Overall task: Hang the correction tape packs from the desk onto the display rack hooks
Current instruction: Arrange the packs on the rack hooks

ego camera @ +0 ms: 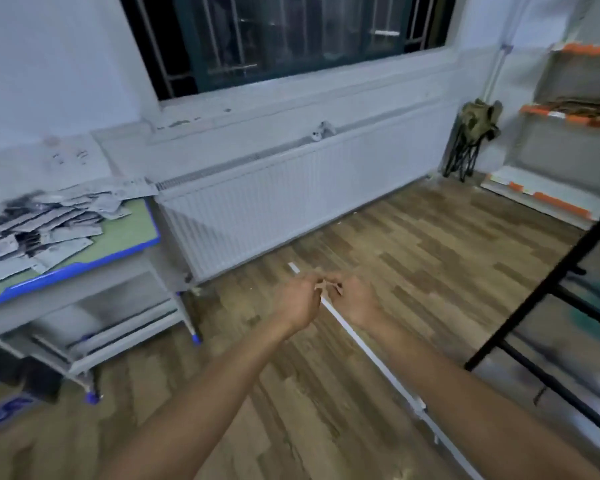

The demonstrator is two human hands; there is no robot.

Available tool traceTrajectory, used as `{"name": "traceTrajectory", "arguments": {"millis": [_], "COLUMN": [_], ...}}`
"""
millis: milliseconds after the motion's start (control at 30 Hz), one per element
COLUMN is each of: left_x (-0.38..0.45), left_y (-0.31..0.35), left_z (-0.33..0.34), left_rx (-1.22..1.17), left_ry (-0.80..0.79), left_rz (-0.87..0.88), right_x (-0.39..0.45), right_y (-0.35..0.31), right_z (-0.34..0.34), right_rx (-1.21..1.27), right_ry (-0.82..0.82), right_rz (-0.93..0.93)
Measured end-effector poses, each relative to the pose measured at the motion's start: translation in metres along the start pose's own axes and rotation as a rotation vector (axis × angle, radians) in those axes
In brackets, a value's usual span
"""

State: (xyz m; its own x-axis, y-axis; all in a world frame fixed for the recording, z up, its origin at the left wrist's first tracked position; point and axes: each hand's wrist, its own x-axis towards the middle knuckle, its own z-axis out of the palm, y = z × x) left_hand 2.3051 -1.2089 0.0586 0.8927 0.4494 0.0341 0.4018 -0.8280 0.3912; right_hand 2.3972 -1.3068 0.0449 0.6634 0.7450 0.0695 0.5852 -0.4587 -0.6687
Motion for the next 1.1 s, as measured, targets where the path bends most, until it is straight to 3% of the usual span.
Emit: {"name": "traceTrajectory", "arguments": {"millis": [367,700,900,1100], "left_x": [-0.056,-0.036,-0.016,0.006], "left_y": [-0.250,-0.430,-0.512,-0.608], "left_z": [-0.097,-0.182,-0.200,-0.209], "left_rx": [0.016,0.032,0.030,0.058], "left_ry": [0.223,0.353,0.304,0.140], "left_rz": [-0.479,-0.768,-0.898,-0.961], "right_x": [0.113,0.234,0.288,0.351], "right_y": [-0.199,-0.343,-0.376,-0.402], "right_z": [0.194,0.326,0.392,0.461], "right_rx": [-0.086,-0.060,-0.069,-0.147], "right_ry": [-0.344,-0.525,-0.602,-0.616], "right_rz": [-0.397,-0.534,-0.488,-0.462]}}
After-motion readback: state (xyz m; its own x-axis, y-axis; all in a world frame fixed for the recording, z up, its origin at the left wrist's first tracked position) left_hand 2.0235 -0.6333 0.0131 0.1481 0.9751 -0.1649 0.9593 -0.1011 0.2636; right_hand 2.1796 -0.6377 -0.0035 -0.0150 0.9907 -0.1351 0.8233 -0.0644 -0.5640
